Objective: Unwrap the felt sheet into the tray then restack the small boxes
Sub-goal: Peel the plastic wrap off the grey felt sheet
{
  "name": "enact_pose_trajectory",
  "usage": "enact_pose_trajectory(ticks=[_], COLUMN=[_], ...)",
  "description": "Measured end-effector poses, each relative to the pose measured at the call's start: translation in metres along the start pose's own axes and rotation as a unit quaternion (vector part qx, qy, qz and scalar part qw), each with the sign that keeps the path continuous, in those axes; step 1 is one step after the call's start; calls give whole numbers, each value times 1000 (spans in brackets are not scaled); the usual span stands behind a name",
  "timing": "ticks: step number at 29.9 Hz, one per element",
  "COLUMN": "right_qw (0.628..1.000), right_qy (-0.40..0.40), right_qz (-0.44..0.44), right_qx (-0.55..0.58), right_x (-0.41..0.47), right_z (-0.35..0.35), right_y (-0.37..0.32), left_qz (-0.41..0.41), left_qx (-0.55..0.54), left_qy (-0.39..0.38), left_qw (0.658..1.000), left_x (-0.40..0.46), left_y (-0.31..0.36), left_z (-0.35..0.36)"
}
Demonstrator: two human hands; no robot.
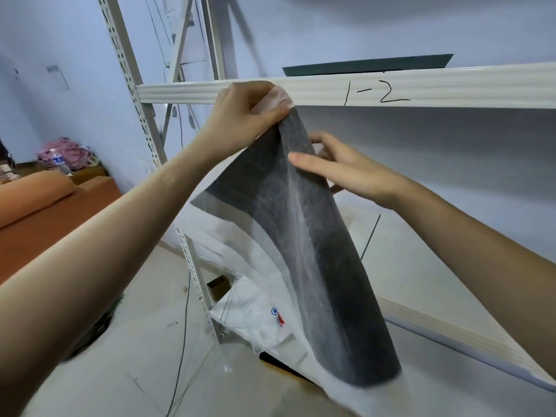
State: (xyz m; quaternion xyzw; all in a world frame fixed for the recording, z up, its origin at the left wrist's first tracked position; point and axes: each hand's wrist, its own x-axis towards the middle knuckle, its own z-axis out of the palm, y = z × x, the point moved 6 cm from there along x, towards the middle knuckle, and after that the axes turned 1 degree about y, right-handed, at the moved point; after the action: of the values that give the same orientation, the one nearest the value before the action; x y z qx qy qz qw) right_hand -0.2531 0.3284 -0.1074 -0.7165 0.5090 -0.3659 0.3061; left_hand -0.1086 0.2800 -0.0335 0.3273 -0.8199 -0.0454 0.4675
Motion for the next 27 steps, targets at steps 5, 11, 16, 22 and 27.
enact_pose_trajectory(ticks=[5,11,16,22,27], right_qw=[993,989,988,990,990], right_qy=[50,62,84,78,73], right_qz=[2,22,5,-5,-7], right_qx=[-106,-131,-131,-115,-124], right_x=[2,7,9,10,7], right_z=[-2,-10,-19,-21,-21], right_y=[12,29,26,26,21], left_qz=[11,-3,-80,-91,-67], left_qx=[37,7,-109,24,-4], left_qy=[-13,-39,-104,-151,-144], left_qw=[999,999,985,984,987], left_x=[0,1,-3,-7,-7], left_y=[10,5,-8,-21,-17], left_z=[3,0,1,9,13])
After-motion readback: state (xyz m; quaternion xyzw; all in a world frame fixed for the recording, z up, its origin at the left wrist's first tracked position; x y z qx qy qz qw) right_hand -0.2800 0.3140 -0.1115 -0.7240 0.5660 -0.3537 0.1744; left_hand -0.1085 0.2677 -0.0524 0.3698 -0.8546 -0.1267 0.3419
